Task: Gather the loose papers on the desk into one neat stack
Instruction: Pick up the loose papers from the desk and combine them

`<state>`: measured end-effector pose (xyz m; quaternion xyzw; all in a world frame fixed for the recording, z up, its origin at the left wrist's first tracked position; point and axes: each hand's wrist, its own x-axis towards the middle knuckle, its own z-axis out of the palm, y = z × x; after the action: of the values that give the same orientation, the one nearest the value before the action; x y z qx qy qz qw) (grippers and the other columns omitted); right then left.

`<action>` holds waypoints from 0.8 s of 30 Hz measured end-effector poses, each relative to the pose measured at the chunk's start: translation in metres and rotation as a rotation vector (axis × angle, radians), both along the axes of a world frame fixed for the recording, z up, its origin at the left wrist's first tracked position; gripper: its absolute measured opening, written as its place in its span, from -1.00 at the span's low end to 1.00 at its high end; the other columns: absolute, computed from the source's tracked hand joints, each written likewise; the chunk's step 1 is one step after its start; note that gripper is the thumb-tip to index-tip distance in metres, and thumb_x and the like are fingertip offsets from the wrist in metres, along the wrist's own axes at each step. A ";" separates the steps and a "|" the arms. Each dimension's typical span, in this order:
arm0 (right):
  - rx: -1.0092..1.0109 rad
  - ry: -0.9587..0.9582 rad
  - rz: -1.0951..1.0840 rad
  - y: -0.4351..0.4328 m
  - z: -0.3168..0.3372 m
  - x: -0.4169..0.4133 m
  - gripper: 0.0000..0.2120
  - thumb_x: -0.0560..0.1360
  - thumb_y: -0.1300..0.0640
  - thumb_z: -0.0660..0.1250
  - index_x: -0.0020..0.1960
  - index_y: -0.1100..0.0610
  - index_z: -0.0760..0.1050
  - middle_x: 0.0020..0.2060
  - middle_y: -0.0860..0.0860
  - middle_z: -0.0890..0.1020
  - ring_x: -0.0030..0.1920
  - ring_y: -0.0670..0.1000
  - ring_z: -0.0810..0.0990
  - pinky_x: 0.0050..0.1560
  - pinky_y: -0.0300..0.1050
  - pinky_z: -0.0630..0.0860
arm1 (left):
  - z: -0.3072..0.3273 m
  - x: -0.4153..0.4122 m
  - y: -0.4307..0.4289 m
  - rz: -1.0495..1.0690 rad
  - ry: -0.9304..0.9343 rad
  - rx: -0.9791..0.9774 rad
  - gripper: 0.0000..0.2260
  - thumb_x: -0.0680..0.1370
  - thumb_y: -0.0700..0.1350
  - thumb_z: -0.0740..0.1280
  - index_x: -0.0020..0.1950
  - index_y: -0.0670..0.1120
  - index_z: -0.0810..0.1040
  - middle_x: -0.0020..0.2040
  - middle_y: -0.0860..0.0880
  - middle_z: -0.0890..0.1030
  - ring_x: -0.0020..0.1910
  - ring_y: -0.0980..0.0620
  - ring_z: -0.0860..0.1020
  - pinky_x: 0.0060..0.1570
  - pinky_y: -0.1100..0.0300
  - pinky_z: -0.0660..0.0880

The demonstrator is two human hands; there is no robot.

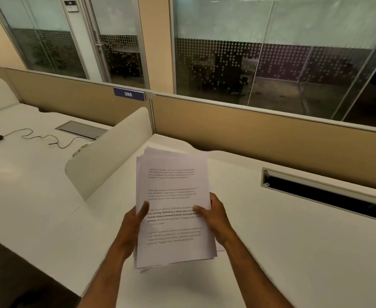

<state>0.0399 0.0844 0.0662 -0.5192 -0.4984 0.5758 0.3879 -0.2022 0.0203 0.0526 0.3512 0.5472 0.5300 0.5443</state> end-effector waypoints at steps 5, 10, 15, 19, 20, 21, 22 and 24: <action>-0.021 -0.038 0.022 0.005 -0.005 -0.007 -0.58 0.50 0.01 0.44 0.32 0.00 0.44 0.12 0.02 0.64 0.09 0.05 0.66 0.16 0.07 0.62 | -0.015 -0.015 -0.014 0.082 0.044 0.007 -0.74 0.52 -0.12 0.47 0.21 -0.05 0.63 0.08 -0.14 0.76 -0.02 -0.17 0.75 -0.18 0.04 0.70; -0.038 -0.422 -0.205 0.025 -0.034 0.021 -0.63 0.51 0.01 0.43 0.26 0.11 0.52 0.03 0.06 0.66 -0.02 0.04 0.62 0.03 -0.09 0.53 | -0.021 -0.063 -0.029 0.146 0.033 -0.016 -0.70 0.45 -0.03 0.53 0.17 0.03 0.67 0.09 -0.14 0.76 0.02 -0.21 0.74 -0.13 -0.03 0.69; -0.147 -0.785 -0.148 0.038 -0.071 0.025 -0.41 0.51 -0.12 0.38 0.41 0.17 0.39 0.33 0.18 0.51 0.31 0.20 0.51 0.28 0.08 0.50 | -0.028 -0.114 -0.040 0.162 0.014 -0.062 -0.68 0.44 -0.03 0.54 0.18 0.03 0.67 0.09 -0.17 0.75 0.01 -0.25 0.73 -0.13 -0.09 0.70; -0.244 -1.008 -0.138 0.036 -0.089 0.012 -0.38 0.48 -0.17 0.39 0.36 0.21 0.37 0.31 0.19 0.45 0.33 0.23 0.43 0.28 0.16 0.46 | -0.030 -0.145 -0.040 0.176 0.027 -0.078 -0.69 0.42 -0.03 0.51 0.16 0.01 0.66 0.05 -0.17 0.76 -0.04 -0.26 0.74 -0.20 -0.08 0.70; -0.253 -1.035 -0.152 0.036 -0.092 0.009 -0.41 0.48 -0.14 0.41 0.33 0.21 0.38 0.29 0.19 0.45 0.32 0.22 0.43 0.28 0.17 0.46 | -0.030 -0.152 -0.039 0.174 0.030 -0.078 -0.68 0.42 -0.03 0.51 0.16 0.01 0.65 0.05 -0.17 0.76 -0.05 -0.26 0.74 -0.21 -0.07 0.70; -0.278 -1.038 -0.170 0.037 -0.094 0.005 -0.43 0.47 -0.10 0.43 0.32 0.20 0.38 0.28 0.19 0.46 0.31 0.23 0.43 0.28 0.17 0.45 | -0.031 -0.158 -0.038 0.170 0.031 -0.080 -0.66 0.42 -0.02 0.53 0.17 0.00 0.65 0.06 -0.18 0.76 -0.04 -0.26 0.74 -0.20 -0.08 0.70; -0.321 -1.006 -0.196 0.039 -0.095 0.003 -0.42 0.45 -0.06 0.45 0.33 0.20 0.37 0.29 0.20 0.48 0.31 0.24 0.44 0.29 0.16 0.43 | -0.032 -0.164 -0.037 0.167 0.028 -0.081 -0.65 0.42 -0.03 0.55 0.18 -0.01 0.65 0.06 -0.19 0.76 -0.04 -0.27 0.74 -0.19 -0.10 0.70; -0.414 -0.887 -0.263 0.044 -0.095 0.002 -0.42 0.42 0.03 0.49 0.35 0.19 0.40 0.28 0.20 0.54 0.30 0.26 0.48 0.29 0.15 0.44 | -0.034 -0.173 -0.035 0.168 0.018 -0.083 -0.66 0.41 -0.02 0.55 0.16 0.00 0.66 0.06 -0.19 0.75 -0.03 -0.29 0.74 -0.17 -0.13 0.70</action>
<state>0.0423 0.1284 -0.0290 -0.8381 -0.4210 0.3329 0.0972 -0.3757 -0.0146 0.0185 0.2860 0.6010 0.5477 0.5070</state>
